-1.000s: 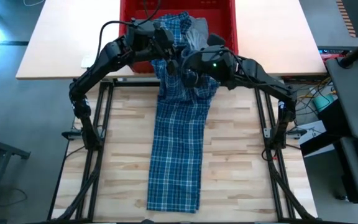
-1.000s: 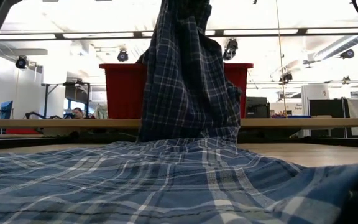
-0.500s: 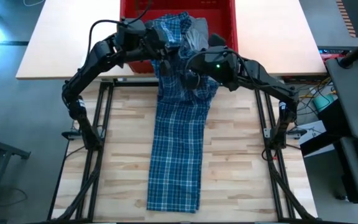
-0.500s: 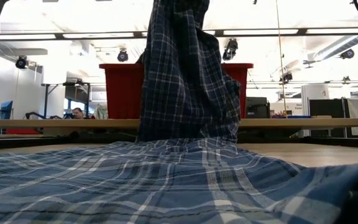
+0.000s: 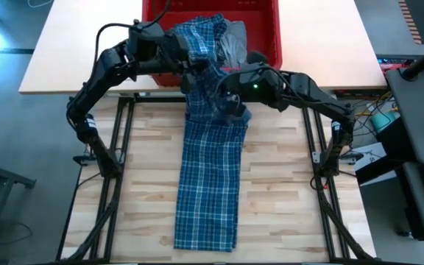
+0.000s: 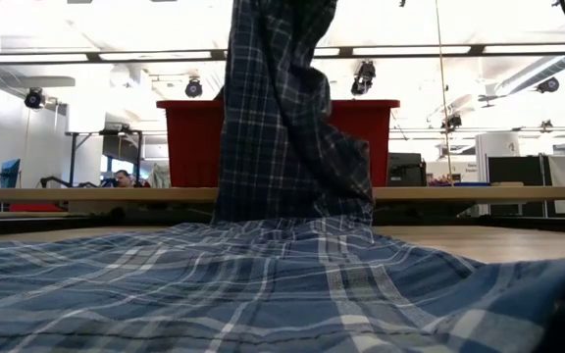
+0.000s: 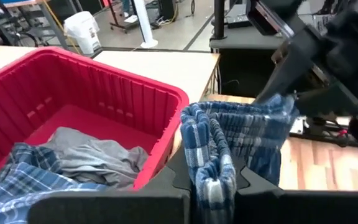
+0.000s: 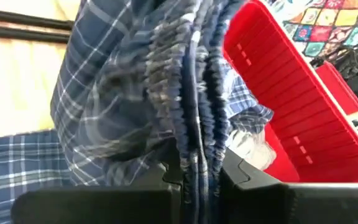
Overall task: Fold Laundry from Bin
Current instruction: Fold the blue patterned pants
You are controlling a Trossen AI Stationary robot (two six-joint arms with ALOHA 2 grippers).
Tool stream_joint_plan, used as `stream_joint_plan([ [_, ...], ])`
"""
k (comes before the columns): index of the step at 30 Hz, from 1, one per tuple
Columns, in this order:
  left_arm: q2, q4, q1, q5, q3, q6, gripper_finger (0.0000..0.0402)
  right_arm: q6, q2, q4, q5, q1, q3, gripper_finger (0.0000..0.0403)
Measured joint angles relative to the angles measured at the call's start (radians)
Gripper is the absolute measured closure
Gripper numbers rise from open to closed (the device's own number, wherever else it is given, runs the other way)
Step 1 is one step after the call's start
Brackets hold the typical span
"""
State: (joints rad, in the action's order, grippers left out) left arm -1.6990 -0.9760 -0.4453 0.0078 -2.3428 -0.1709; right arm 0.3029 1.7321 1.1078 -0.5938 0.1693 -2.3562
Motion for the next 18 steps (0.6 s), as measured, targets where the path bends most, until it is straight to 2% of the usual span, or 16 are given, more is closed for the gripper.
stream_joint_plan([
  [4, 0.01, -0.041, 0.01, 0.056, 0.0, 0.017, 0.0401, -0.051, -0.048, 0.062, 0.001, -0.001, 0.0, 0.0376],
  [8, 0.021, -0.057, 0.049, 0.086, 0.0, 0.027, 0.0401, -0.037, -0.097, 0.119, 0.021, -0.012, 0.0, 0.0376],
  [14, 0.032, -0.079, 0.103, 0.083, 0.0, 0.031, 0.0401, -0.034, -0.144, 0.116, 0.231, -0.01, 0.0, 0.0376],
  [18, 0.032, -0.151, 0.129, 0.129, 0.0, 0.016, 0.0401, -0.07, -0.145, 0.216, 0.392, -0.022, 0.0, 0.0376],
])
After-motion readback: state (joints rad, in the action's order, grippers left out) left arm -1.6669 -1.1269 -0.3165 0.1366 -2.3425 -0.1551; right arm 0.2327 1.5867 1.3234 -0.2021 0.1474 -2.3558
